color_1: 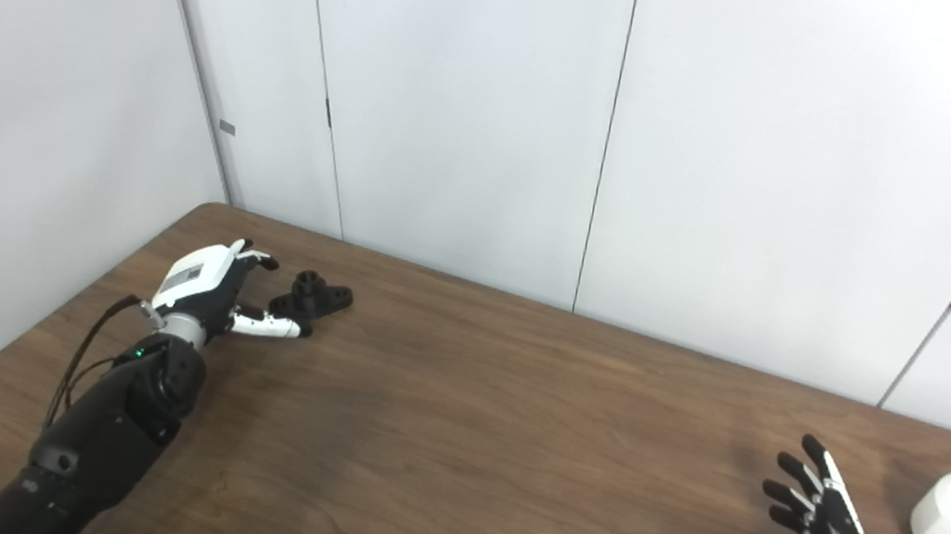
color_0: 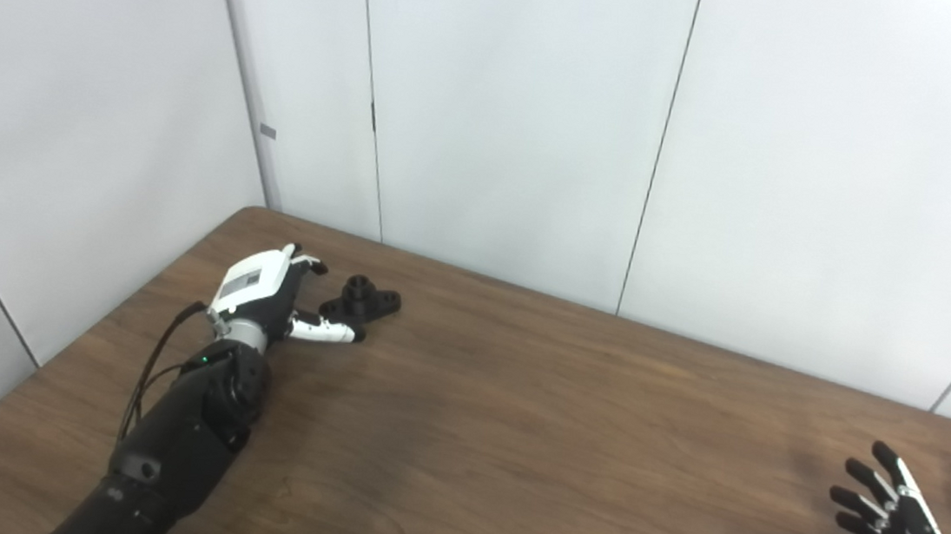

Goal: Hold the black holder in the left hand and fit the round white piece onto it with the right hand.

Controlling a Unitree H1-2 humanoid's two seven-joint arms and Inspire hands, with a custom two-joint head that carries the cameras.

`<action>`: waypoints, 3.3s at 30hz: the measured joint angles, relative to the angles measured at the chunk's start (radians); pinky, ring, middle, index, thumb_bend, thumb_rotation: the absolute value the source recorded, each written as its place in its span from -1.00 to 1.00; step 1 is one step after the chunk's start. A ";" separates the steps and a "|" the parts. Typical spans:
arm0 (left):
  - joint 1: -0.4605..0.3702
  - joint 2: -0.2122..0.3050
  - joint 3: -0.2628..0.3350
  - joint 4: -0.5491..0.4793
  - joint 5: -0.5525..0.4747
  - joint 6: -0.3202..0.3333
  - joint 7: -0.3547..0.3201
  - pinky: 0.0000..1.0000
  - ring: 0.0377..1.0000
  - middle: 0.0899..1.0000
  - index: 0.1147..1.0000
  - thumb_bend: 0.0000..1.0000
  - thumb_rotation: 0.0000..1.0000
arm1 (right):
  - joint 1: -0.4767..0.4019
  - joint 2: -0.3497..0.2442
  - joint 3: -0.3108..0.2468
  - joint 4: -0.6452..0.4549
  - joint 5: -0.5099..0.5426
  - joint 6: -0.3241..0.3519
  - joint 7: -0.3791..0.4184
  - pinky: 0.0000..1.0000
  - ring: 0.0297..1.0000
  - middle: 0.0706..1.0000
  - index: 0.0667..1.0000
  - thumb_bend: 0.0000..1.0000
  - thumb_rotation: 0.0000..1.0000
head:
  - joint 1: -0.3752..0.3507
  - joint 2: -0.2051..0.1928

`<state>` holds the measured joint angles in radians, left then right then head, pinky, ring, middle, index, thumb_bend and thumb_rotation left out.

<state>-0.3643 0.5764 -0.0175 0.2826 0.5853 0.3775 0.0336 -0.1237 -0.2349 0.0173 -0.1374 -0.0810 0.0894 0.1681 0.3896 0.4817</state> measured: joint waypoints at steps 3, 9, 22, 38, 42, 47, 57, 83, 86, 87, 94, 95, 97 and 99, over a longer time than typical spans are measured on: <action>-0.010 -0.001 -0.003 0.011 -0.002 0.000 0.000 0.94 1.00 1.00 0.61 0.89 -0.23 | 0.001 0.000 0.000 -0.012 0.000 0.001 0.002 0.66 0.69 0.83 0.95 0.33 -1.00 | -0.003 0.003; -0.042 -0.009 -0.028 0.044 -0.008 -0.001 0.000 0.87 1.00 0.98 0.53 0.80 -0.38 | 0.003 -0.003 -0.001 -0.025 -0.001 0.013 0.010 0.63 0.68 0.83 0.96 0.33 -1.00 | -0.015 0.012; -0.070 -0.028 -0.046 0.141 -0.027 -0.042 0.018 0.85 1.00 0.96 0.54 0.73 -0.38 | 0.006 -0.013 -0.017 -0.027 -0.001 0.016 0.012 0.58 0.64 0.84 1.00 0.33 -1.00 | -0.034 0.028; -0.082 -0.040 -0.060 0.183 -0.040 -0.024 0.049 0.93 1.00 0.93 0.44 0.65 -0.36 | 0.015 -0.012 -0.026 -0.032 -0.002 0.017 0.007 0.56 0.64 0.83 1.00 0.31 -1.00 | -0.034 0.038; -0.082 -0.040 -0.060 0.182 -0.043 -0.012 0.049 0.97 1.00 0.90 0.28 0.58 -0.50 | 0.016 -0.012 -0.027 -0.034 -0.002 0.018 0.006 0.58 0.66 0.84 1.00 0.29 -1.00 | -0.031 0.046; -0.095 -0.024 -0.078 0.182 -0.041 -0.007 0.044 1.00 0.99 0.76 -0.16 0.06 -0.87 | 0.016 -0.010 -0.030 -0.038 0.000 0.020 0.005 0.59 0.66 0.83 1.00 0.30 -1.00 | -0.029 0.052; -0.079 -0.021 -0.104 0.183 -0.037 -0.032 0.094 0.98 0.88 0.66 -0.17 0.05 -0.88 | 0.017 -0.013 -0.037 -0.038 0.000 0.020 0.005 0.56 0.64 0.83 1.00 0.27 -1.00 | -0.028 0.058; 0.015 -0.099 -0.190 0.094 -0.073 -0.334 0.186 1.00 1.00 0.83 -0.17 0.05 -0.89 | 0.007 -0.010 -0.022 0.008 -0.016 -0.023 -0.005 0.47 0.57 0.78 0.95 0.34 -1.00 | -0.133 0.078; 0.031 -0.117 -0.234 0.042 -0.059 -0.370 0.161 1.00 1.00 0.84 -0.17 0.05 -0.88 | 0.003 -0.006 -0.017 0.015 -0.025 -0.040 -0.008 0.41 0.56 0.78 0.94 0.36 -1.00 | -0.158 0.084; 0.034 -0.123 -0.249 0.022 -0.052 -0.377 0.147 1.00 1.00 0.84 -0.17 0.05 -0.88 | -0.001 -0.006 -0.014 0.024 -0.028 -0.053 -0.009 0.40 0.56 0.78 0.94 0.37 -1.00 | -0.167 0.086; 0.054 -0.165 -0.325 -0.035 -0.033 -0.474 0.104 0.96 0.96 0.82 -0.17 0.05 -0.88 | -0.010 0.002 -0.012 0.059 -0.040 -0.100 -0.014 0.37 0.56 0.79 0.94 0.37 -0.90 | -0.219 0.104; 0.055 -0.167 -0.335 -0.044 -0.030 -0.479 0.095 0.97 0.97 0.83 -0.17 0.05 -0.88 | -0.011 0.002 -0.013 0.063 -0.040 -0.101 -0.014 0.36 0.56 0.78 0.94 0.37 -0.88 | -0.225 0.106; 0.055 -0.170 -0.355 -0.058 -0.019 -0.491 0.079 1.00 0.99 0.84 -0.17 0.05 -0.88 | -0.014 0.002 -0.013 0.072 -0.040 -0.103 -0.014 0.34 0.55 0.78 0.93 0.37 -0.85 | -0.233 0.109; 0.055 -0.169 -0.378 -0.069 -0.011 -0.516 0.060 1.00 0.98 0.82 -0.17 0.05 -0.88 | -0.015 0.002 -0.013 0.073 -0.040 -0.103 -0.014 0.32 0.56 0.79 0.94 0.37 -0.83 | -0.238 0.112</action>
<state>-0.3096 0.4073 -0.3954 0.2137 0.5742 -0.1385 0.0938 -0.1385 -0.2329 0.0040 -0.0642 -0.1210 -0.0134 0.1540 0.1519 0.5936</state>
